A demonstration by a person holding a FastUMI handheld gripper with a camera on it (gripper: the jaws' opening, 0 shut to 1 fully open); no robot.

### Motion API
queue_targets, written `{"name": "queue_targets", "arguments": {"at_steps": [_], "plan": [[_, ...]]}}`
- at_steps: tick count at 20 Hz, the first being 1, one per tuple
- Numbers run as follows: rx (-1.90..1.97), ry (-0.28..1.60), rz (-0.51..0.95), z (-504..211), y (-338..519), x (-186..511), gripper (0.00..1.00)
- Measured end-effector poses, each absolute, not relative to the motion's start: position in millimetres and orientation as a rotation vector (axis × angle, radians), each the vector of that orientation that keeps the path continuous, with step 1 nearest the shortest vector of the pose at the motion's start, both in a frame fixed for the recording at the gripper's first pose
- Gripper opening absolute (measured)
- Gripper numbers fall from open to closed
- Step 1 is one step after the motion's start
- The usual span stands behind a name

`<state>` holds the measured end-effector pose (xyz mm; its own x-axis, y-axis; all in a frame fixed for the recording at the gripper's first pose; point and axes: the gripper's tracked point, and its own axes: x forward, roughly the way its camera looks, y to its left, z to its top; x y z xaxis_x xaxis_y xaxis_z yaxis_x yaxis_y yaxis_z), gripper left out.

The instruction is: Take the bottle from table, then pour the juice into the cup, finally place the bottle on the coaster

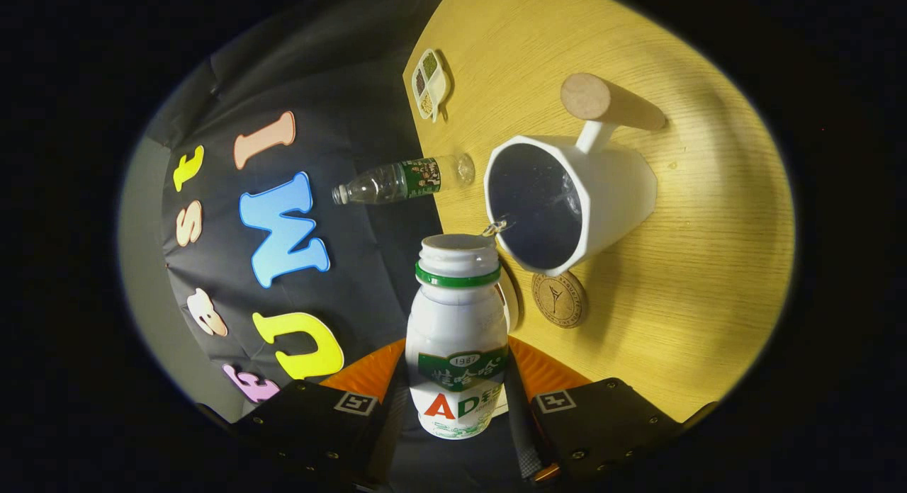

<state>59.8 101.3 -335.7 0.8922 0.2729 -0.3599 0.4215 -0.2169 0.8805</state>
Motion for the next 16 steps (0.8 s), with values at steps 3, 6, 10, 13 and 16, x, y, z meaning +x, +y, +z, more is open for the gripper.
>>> {"name": "queue_targets", "arguments": {"at_steps": [3, 6, 10, 13, 16], "plan": [[1.813, 0.530, -0.146, -334.2, 102.8, 59.5, 0.66], [1.812, 0.530, -0.148, -332.6, 102.5, 59.7, 0.66], [1.816, 0.536, -0.138, -328.6, 102.6, 61.9, 0.66], [1.810, 0.538, -0.129, -323.7, 104.8, 64.3, 0.66], [1.822, 0.536, -0.134, -322.5, 103.4, 63.4, 0.66]]}}
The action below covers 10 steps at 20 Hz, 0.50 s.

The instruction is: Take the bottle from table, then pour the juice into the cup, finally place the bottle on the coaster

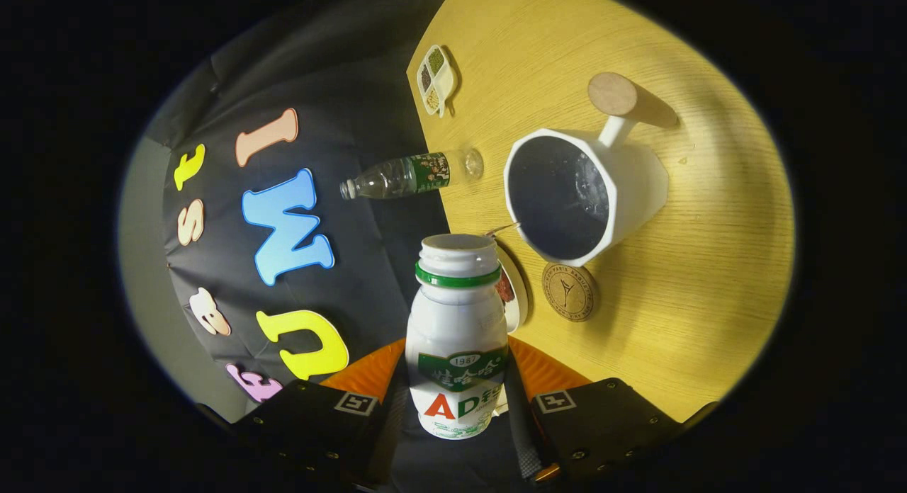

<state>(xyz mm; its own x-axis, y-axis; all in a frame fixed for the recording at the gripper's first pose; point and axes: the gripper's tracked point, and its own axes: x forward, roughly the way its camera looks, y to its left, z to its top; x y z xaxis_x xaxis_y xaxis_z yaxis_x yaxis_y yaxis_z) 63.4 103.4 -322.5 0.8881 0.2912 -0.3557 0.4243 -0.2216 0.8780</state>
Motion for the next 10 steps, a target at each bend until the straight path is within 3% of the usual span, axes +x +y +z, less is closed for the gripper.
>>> {"name": "queue_targets", "arguments": {"at_steps": [10], "plan": [[1.860, 0.525, -0.168, -325.8, 96.0, 62.2, 0.66]]}}
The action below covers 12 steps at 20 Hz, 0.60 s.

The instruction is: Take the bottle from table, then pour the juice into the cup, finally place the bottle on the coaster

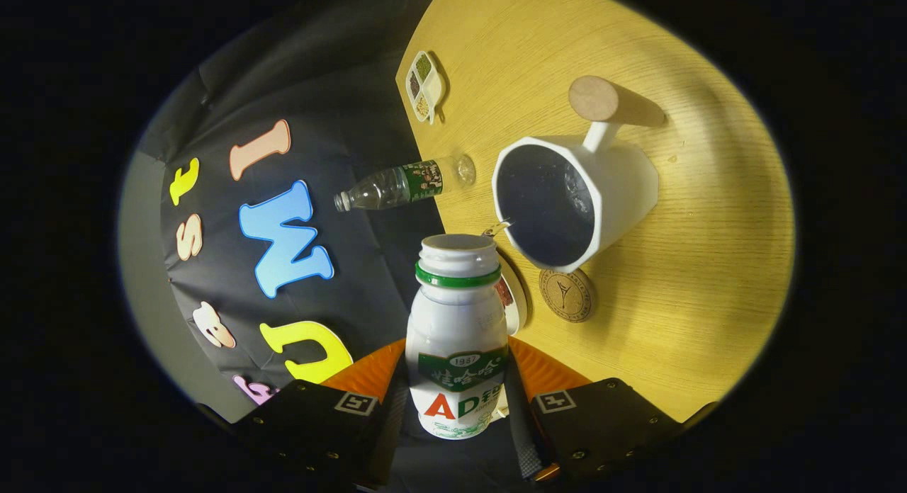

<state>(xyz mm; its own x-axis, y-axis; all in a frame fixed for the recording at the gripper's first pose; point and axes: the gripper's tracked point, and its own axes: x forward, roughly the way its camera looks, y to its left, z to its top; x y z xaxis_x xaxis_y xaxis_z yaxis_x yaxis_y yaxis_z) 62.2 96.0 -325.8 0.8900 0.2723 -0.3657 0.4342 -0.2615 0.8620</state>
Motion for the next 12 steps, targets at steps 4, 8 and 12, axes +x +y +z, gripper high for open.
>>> {"name": "queue_targets", "arguments": {"at_steps": [4, 8, 12], "plan": [[1.875, 0.531, -0.172, -326.3, 98.6, 59.3, 0.66], [1.872, 0.526, -0.158, -322.1, 104.5, 59.6, 0.66], [1.880, 0.526, -0.156, -320.2, 105.7, 60.2, 0.66]]}}
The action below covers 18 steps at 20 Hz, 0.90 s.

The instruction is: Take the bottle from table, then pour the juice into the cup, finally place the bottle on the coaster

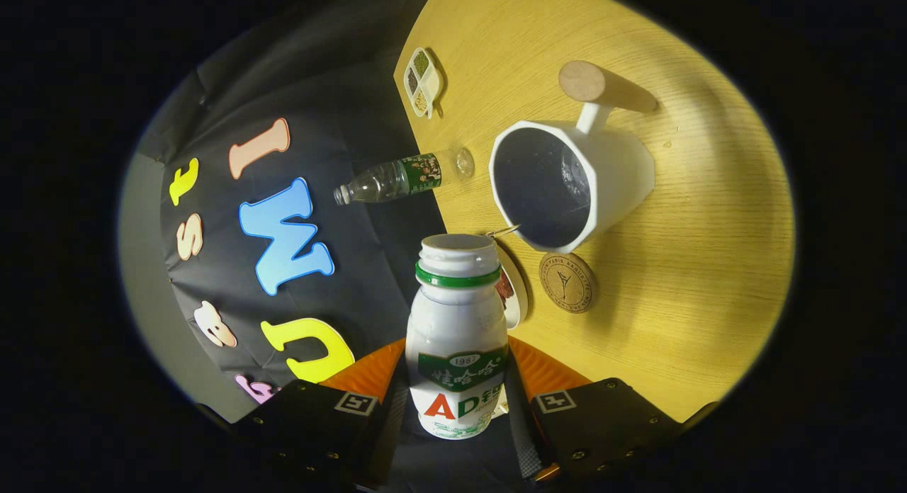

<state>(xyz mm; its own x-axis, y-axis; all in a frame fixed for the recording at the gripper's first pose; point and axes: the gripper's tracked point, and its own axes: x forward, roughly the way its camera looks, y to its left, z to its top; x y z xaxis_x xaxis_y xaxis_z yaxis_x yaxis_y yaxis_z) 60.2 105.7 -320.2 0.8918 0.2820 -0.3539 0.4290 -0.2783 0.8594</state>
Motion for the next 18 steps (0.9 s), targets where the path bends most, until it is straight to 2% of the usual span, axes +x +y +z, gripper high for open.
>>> {"name": "queue_targets", "arguments": {"at_steps": [18], "plan": [[1.920, 0.520, -0.183, -328.4, 99.2, 61.9, 0.66]]}}
